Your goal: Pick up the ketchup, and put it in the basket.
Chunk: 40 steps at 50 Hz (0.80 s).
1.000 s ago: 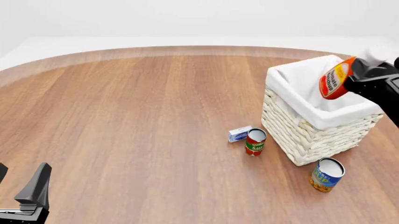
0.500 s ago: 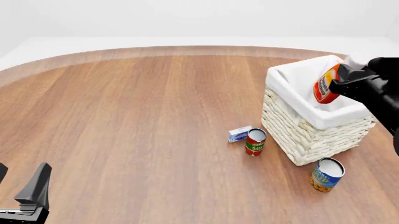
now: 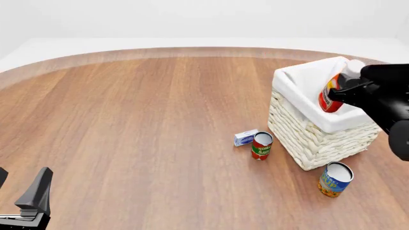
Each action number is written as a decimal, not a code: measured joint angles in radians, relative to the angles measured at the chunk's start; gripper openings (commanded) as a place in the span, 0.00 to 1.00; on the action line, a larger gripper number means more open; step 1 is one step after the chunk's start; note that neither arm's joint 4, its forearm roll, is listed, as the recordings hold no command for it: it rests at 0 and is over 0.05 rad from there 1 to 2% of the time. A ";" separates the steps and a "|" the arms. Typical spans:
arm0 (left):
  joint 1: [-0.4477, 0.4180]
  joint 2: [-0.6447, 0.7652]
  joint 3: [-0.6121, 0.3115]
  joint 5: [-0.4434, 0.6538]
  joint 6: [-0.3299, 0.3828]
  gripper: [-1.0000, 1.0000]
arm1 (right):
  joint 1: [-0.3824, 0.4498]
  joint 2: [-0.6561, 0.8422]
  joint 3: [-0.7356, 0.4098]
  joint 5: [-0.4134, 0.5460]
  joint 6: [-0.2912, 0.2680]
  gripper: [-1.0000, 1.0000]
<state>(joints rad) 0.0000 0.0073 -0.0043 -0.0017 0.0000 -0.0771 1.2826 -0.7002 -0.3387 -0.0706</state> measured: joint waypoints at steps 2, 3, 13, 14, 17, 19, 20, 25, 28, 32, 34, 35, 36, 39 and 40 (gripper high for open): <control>0.000 0.000 0.000 0.000 0.000 1.00 | -0.001 0.004 -0.001 0.000 -0.003 0.00; 0.000 0.000 0.000 0.000 0.000 1.00 | -0.002 0.006 -0.002 0.000 -0.004 0.00; 0.000 0.000 0.000 0.000 0.000 1.00 | -0.003 0.024 -0.005 -0.002 -0.017 0.00; 0.000 0.000 0.000 0.000 0.000 1.00 | -0.002 0.026 -0.005 -0.002 -0.018 0.00; 0.000 0.000 0.000 0.000 0.000 1.00 | -0.002 0.030 -0.005 -0.003 -0.021 0.00; 0.000 0.000 0.000 0.000 0.000 1.00 | -0.001 0.033 -0.006 -0.004 -0.022 0.00; 0.000 0.000 0.000 0.000 0.000 1.00 | -0.001 0.034 -0.006 -0.005 -0.022 0.00; 0.000 0.000 0.000 0.000 0.000 1.00 | 0.001 0.041 -0.007 -0.006 -0.025 0.00; 0.000 0.000 0.000 0.000 0.000 1.00 | 0.002 0.044 -0.008 -0.006 -0.026 0.00; 0.000 0.000 0.000 0.000 0.000 1.00 | 0.004 0.049 -0.008 -0.009 -0.027 0.00; 0.000 0.000 0.000 0.000 0.000 1.00 | 0.005 0.052 -0.008 -0.010 -0.028 0.00; 0.000 0.000 0.000 0.000 0.000 1.00 | 0.006 0.053 -0.008 -0.011 -0.028 0.00; 0.000 0.000 0.000 0.000 0.000 1.00 | 0.007 0.055 -0.008 -0.011 -0.028 0.00; 0.000 0.000 0.000 0.000 0.000 1.00 | 0.010 0.059 -0.008 -0.014 -0.028 0.00; 0.000 0.000 0.000 0.000 0.000 1.00 | 0.010 0.060 -0.008 -0.014 -0.028 0.00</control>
<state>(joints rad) 0.0000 0.0073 -0.0043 -0.0017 0.0000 -0.0667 1.3429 -0.7078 -0.3527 -0.0982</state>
